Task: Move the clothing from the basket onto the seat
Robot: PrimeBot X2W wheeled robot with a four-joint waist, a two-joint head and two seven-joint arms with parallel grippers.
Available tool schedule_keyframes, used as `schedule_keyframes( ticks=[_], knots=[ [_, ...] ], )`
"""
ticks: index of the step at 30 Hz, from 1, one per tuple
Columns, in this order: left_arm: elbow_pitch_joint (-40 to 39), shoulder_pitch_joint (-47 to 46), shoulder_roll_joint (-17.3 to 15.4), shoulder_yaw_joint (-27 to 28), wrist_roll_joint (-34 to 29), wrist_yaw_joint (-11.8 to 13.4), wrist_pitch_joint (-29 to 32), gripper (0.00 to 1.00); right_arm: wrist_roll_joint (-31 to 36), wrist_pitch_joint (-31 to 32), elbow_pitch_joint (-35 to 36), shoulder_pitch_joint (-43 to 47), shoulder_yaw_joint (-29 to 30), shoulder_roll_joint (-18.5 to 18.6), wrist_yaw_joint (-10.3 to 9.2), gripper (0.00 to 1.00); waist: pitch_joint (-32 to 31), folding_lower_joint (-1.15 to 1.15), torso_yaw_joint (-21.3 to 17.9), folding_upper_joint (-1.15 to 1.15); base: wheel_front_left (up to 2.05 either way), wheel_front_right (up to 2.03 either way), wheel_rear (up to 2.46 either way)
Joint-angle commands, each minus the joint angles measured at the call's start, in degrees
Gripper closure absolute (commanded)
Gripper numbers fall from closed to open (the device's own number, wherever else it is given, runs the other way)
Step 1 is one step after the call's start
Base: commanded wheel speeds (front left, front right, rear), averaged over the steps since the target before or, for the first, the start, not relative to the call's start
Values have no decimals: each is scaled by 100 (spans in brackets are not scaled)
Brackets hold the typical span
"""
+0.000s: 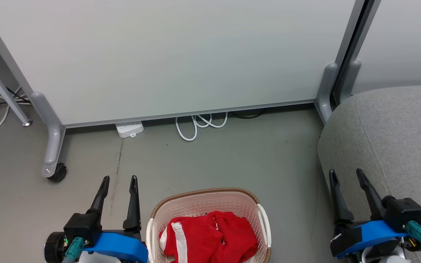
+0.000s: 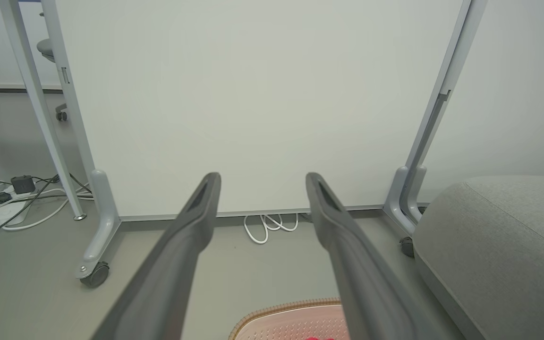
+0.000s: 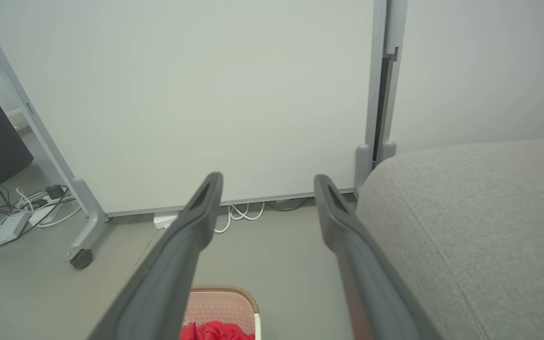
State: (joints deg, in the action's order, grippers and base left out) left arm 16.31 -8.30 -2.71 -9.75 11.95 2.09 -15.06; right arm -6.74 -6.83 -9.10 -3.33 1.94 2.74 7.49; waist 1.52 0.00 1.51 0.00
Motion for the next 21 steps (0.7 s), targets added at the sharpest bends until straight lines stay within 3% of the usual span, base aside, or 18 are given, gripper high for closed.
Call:
schedule_keyframes(
  ticks=[1,10,21],
  knots=[
    [5,-35,-32,11,25,5,-18,0,-18,-30,-10,-43,-8,25,0,0,11,0,-6,0,0,0,0],
    [510,-264,-30,-87,85,-61,-18,0,-63,-40,169,-421,-223,24,0,0,528,0,-299,0,0,0,0],
    [1943,-1426,-218,-234,87,-368,426,0,-206,-278,220,-1585,-879,20,-1,0,2023,0,-1195,0,0,0,0]
  ],
)
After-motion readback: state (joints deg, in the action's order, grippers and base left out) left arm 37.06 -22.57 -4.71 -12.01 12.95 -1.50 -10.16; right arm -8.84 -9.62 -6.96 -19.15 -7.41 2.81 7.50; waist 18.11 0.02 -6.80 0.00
